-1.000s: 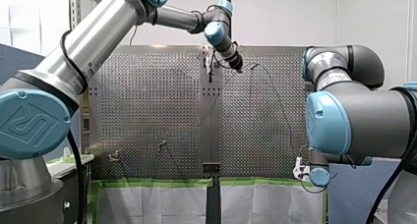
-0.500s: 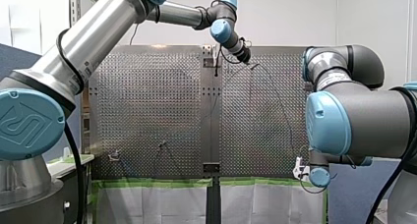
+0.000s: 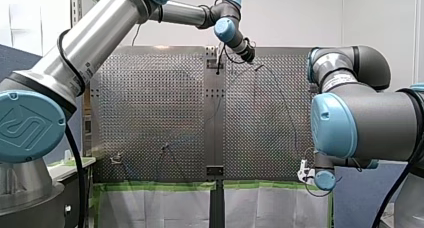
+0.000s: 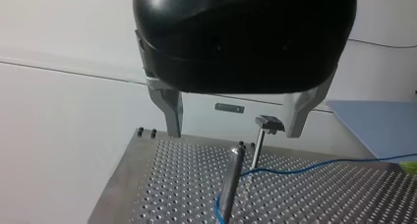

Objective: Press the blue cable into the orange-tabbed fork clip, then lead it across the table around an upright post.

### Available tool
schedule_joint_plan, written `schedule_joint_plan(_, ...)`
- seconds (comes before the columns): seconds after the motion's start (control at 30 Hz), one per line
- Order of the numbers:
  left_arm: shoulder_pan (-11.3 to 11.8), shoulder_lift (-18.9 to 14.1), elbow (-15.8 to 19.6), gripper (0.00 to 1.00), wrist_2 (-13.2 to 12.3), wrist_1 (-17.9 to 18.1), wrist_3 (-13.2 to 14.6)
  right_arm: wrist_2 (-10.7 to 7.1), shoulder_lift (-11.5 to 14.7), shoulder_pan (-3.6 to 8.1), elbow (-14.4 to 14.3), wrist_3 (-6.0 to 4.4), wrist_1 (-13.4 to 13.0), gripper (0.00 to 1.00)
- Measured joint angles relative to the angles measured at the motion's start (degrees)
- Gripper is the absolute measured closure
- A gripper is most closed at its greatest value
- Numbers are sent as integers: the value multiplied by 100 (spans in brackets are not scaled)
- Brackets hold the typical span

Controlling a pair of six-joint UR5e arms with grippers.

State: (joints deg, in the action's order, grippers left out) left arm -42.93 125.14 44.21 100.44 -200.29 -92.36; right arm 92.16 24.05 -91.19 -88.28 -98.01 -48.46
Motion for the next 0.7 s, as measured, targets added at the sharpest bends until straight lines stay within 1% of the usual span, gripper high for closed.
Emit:
schedule_joint_plan(0.1, -5, -1, 1, 0, 134, -66, -63, -15, 0, 0, 0, -6, 1, 100)
schedule_joint_plan(0.23, -6, -1, 2, 0, 342, -105, -223, -20, 0, -5, 0, -8, 8, 100)
schedule_joint_plan(0.33, -7, -1, 2, 0, 432, -113, -314, -21, 0, -6, -1, -9, 10, 100)
schedule_joint_plan(0.47, -7, -3, 3, 0, 465, -116, -377, -22, 0, -7, -1, -9, 6, 100)
schedule_joint_plan(0.7, -7, -3, 4, 0, 472, -117, -395, -22, 0, -7, -1, -4, 6, 100)
